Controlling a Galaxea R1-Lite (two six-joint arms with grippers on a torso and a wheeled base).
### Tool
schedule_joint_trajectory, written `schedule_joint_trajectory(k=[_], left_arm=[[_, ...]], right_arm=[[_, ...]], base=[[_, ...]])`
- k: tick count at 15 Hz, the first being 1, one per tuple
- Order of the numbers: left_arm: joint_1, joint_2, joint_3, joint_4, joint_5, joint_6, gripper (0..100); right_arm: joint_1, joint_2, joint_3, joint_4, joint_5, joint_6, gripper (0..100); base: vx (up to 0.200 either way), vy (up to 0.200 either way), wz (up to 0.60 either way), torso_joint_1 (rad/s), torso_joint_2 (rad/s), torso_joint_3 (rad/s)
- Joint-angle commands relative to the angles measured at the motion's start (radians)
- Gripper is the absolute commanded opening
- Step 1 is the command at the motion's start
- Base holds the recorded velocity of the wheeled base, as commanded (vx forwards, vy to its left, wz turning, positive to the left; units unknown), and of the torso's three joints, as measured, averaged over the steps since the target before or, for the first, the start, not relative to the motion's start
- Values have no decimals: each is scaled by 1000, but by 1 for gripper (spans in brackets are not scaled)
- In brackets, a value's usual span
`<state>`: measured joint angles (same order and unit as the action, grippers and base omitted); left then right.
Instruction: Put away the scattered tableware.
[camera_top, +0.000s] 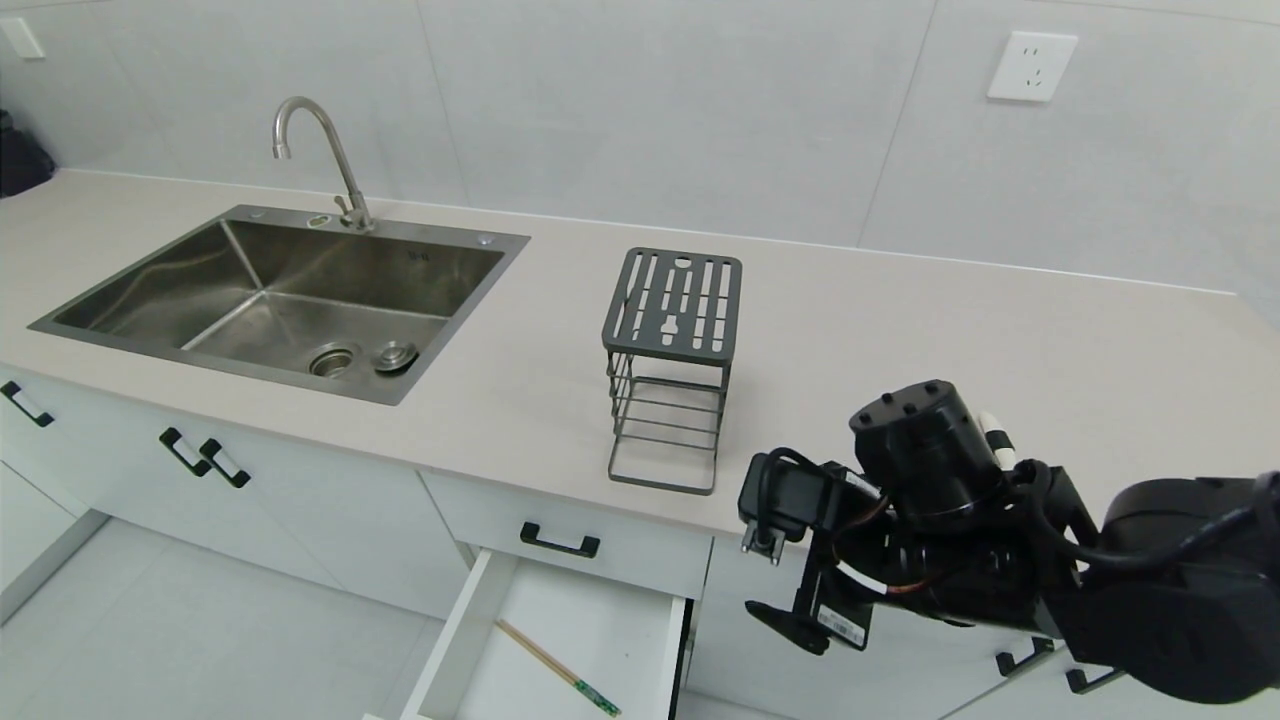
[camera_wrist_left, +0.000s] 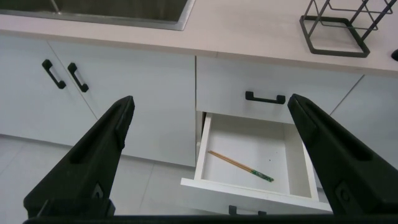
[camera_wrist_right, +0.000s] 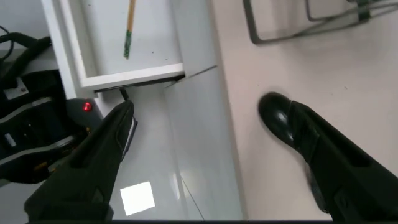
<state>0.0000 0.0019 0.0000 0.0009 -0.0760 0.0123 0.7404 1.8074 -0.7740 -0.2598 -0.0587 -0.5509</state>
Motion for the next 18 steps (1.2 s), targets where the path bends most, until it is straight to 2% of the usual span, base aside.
schedule_joint_trajectory(k=[1, 2, 3, 5, 9, 11, 18], left_arm=[[0, 1, 0, -1, 1, 0, 100], [0, 1, 0, 1, -1, 0, 100], [0, 1, 0, 1, 1, 0, 100], [0, 1, 0, 1, 1, 0, 100], [0, 1, 0, 1, 1, 0, 100], [0, 1, 0, 1, 1, 0, 100], [0, 1, 0, 1, -1, 0, 100]], right_arm=[[-32, 4, 1, -6, 0, 20, 100], [-92, 23, -4, -32, 11, 57, 100], [-101, 23, -4, -36, 14, 57, 100], [-231, 12, 22, -45, 97, 71, 100], [-335, -22, 67, -44, 112, 71, 100], [-335, -16, 68, -42, 154, 71, 100], [-378, 36, 42, -50, 177, 72, 100]], base=[[0, 0, 0, 0, 0, 0], [0, 0, 0, 0, 0, 0], [0, 0, 0, 0, 0, 0], [0, 0, 0, 0, 0, 0], [0, 0, 0, 0, 0, 0], [0, 0, 0, 0, 0, 0], [0, 0, 0, 0, 0, 0]])
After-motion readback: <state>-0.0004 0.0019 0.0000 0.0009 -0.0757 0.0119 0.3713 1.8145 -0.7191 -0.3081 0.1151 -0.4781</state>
